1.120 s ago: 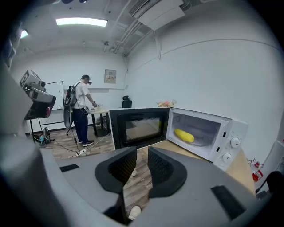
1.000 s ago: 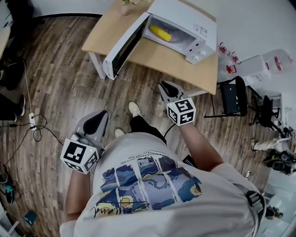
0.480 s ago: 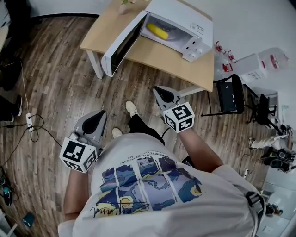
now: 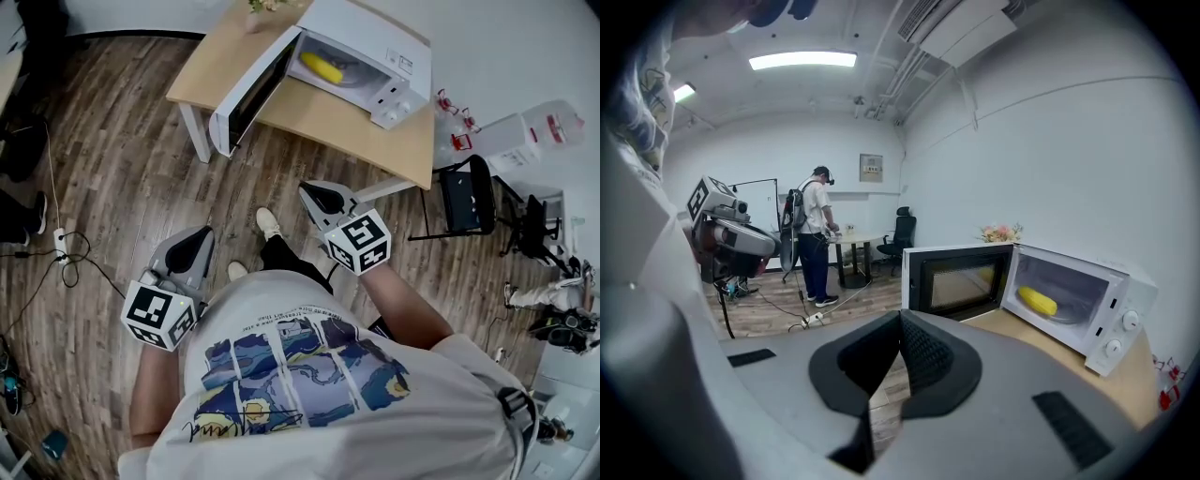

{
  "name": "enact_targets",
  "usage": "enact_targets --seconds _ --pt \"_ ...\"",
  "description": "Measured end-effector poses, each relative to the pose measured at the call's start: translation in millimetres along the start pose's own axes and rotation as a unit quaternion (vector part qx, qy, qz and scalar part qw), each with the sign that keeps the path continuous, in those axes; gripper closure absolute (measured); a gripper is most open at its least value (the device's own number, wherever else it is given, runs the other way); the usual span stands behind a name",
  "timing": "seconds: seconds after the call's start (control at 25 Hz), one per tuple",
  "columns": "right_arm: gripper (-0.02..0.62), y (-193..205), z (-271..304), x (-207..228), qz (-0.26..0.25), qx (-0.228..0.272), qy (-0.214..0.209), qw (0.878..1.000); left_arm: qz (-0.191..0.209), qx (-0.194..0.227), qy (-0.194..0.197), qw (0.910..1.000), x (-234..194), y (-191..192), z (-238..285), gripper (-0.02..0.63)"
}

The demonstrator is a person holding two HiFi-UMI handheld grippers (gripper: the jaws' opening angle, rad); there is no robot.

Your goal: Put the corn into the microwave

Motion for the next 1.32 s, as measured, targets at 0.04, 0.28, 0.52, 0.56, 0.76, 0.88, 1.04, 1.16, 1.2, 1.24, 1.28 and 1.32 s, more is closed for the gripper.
enact_targets --seconds 0.04,0.28,0.52,0.56,0.76,0.88,1.04,1.16,1.2,1.24,1.28,1.32 --pt "0.586 -1.2 0.4 -1.9 -0.002 0.001 -0.003 1.000 0.000 -0.001 -0.001 1.0000 0.1 0.6 -0.8 0.598" --pt "0.586 -3.8 3.3 -10.5 -0.010 0.001 -0.018 1.000 -0.006 -0.006 -0.009 0.9999 -3.0 4.0 -3.9 0.598" --pt "0.586 -6.8 5.8 -16.9 -0.014 0.002 -0.030 0.999 -0.012 -0.010 -0.011 0.9998 -5.1 8.3 -3.2 0.598" --pt "0.586 -7.3 6.0 -17.3 -0.015 0.003 -0.031 0.999 -0.012 -0.010 -0.010 0.9998 -5.0 8.4 -2.7 0.598" --pt "0.586 -6.9 6.4 -12.3 -0.012 0.004 -0.031 0.999 -0.013 -0.014 -0.008 0.9998 -5.1 7.0 3.3 0.598" --pt "0.586 -6.8 7.9 -6.8 -0.009 0.005 -0.029 1.000 -0.013 -0.016 -0.010 0.9997 -7.4 6.2 7.2 0.598" --pt "0.586 -9.4 12.7 3.8 -0.007 0.005 -0.028 1.000 -0.022 -0.012 -0.010 0.9996 -11.8 1.6 13.8 0.598" --pt "0.586 -14.3 18.6 12.4 -0.007 0.006 -0.029 1.000 -0.029 -0.008 -0.012 0.9995 -17.1 -4.7 21.0 0.598" --pt "0.586 -16.7 21.1 15.4 -0.008 0.006 -0.030 0.999 -0.031 -0.006 -0.012 0.9994 -19.0 -7.0 23.8 0.598" --pt "0.586 -19.2 23.9 18.5 -0.008 0.007 -0.031 0.999 -0.033 -0.005 -0.012 0.9994 -21.1 -9.2 26.8 0.598" --pt "0.586 -21.8 26.8 21.6 -0.009 0.008 -0.032 0.999 -0.034 -0.004 -0.012 0.9993 -23.3 -11.2 29.9 0.598" --pt "0.586 -24.4 29.9 24.8 -0.009 0.009 -0.033 0.999 -0.036 -0.004 -0.012 0.9993 -25.6 -13.3 33.0 0.598"
Point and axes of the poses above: the fingertips, and each gripper's own axes: z forward along the fingers, x to its right, y out of its underside, the point moved 7 cm from there along -z, backward along the fingers, and after that the axes turned 12 degrees about z, right-handed, at the moved point
